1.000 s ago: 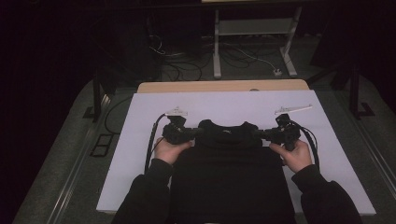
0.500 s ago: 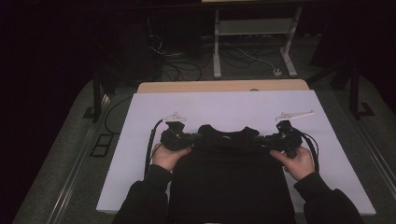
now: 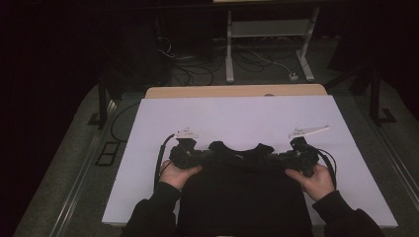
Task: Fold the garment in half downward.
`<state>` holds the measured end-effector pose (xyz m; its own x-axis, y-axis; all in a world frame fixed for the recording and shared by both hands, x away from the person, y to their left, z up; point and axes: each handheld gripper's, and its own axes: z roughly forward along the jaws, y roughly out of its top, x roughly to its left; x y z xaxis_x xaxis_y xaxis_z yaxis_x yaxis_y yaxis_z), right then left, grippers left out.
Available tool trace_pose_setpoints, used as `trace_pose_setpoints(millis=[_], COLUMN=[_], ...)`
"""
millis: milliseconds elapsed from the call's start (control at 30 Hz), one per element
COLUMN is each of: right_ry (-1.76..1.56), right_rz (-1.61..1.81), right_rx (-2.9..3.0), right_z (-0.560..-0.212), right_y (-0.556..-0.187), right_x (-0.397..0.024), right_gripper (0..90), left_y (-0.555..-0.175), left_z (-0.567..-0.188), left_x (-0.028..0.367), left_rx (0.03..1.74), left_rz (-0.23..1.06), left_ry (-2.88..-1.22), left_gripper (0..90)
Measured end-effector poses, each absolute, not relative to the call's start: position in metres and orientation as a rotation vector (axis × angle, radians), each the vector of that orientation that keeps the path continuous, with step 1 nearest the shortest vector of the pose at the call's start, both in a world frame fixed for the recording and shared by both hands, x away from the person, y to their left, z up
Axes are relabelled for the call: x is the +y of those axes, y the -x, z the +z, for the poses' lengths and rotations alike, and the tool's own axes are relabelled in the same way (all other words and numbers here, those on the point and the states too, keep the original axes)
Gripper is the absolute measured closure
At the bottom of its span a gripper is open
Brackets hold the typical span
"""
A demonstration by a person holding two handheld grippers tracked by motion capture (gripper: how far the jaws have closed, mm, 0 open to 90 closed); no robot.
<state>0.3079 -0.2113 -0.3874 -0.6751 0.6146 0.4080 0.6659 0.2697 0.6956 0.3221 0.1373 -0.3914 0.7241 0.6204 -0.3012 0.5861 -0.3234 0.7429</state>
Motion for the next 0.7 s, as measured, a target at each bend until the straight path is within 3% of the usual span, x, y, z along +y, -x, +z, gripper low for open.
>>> trace_pose_setpoints(millis=[700], right_ry=[1.174], right_rz=[-1.210], right_rx=[-2.484], right_z=[-0.405], right_y=[-0.281], right_x=[-0.211], right_gripper=[86.0], left_y=[-0.280], left_z=[-0.406], left_x=[0.134], left_rx=[0.860], left_rz=[-0.032], left_ry=[-2.146], left_gripper=[84.1])
